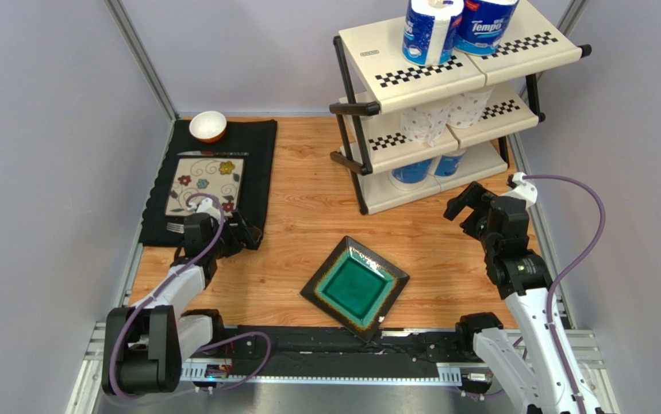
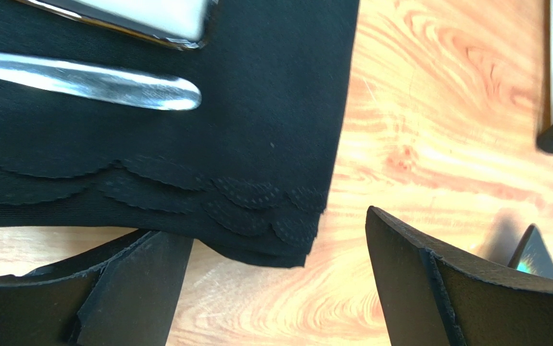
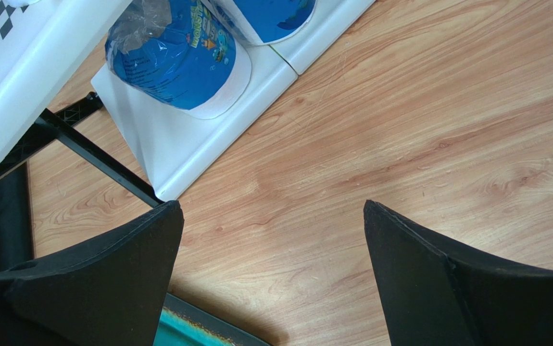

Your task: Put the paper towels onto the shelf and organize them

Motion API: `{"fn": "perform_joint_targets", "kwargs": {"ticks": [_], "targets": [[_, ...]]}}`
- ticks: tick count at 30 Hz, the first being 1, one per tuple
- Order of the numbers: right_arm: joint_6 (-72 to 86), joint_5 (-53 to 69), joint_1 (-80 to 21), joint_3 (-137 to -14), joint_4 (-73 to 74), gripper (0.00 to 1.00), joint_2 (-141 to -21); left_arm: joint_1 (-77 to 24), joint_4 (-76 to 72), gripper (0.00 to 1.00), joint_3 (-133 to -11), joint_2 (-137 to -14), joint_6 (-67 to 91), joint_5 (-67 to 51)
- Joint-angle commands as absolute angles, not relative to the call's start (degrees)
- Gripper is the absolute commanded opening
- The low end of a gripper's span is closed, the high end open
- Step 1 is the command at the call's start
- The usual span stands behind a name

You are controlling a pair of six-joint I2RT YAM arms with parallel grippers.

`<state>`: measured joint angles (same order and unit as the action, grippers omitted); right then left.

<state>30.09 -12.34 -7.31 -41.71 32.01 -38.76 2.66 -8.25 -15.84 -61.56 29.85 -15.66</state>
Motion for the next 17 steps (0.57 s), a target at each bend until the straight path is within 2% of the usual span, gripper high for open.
{"fn": "perform_joint_targets", "kwargs": {"ticks": [1,17], "targets": [[30.15,-11.86,-7.03,-41.31,29.18,1.0,-38.23,0.18,-4.04,0.97,-15.82,-59.34,27.51,-13.98],[29.44,-12.57,-7.12,-40.78,29.62,1.0,-38.41,0.26,-5.27,0.98,-13.1,-53.61,26.63,-9.77]]}}
